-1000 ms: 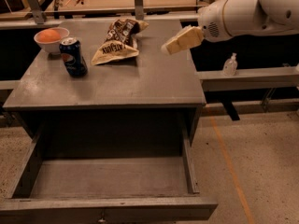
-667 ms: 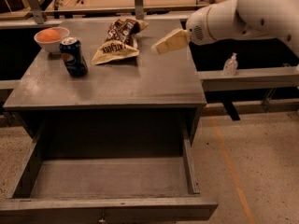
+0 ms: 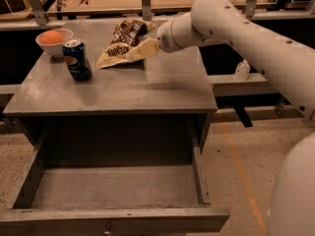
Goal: Place brown chip bag into top drawer
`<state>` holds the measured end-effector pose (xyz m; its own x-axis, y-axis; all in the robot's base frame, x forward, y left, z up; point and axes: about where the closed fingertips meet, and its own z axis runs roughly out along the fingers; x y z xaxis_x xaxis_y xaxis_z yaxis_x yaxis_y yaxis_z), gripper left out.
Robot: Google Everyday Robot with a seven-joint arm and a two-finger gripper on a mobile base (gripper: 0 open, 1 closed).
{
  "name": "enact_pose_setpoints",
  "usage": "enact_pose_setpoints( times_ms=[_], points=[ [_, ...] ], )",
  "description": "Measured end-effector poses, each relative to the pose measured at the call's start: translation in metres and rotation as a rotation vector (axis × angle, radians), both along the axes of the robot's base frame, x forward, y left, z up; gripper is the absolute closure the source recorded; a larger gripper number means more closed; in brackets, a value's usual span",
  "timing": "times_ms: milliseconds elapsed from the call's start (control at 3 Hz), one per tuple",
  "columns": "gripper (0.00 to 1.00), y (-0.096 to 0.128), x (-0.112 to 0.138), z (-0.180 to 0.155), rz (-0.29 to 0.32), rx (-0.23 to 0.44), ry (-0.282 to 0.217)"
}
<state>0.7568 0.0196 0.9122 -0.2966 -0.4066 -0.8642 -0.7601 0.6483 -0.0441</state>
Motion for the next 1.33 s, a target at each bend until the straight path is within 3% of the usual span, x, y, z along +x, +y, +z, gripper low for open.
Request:
enact_pose_setpoints(
  times_ms=[333, 1000, 1333],
  points=[
    [0.0, 0.046, 0.012, -0.009, 0.073, 0.017, -0.003],
    [0.41, 0.092, 0.034, -0.029, 0.142, 0.023, -0.004],
    [0.64, 0.094, 0.037, -0.029, 0.146, 0.02, -0.009]
  ],
)
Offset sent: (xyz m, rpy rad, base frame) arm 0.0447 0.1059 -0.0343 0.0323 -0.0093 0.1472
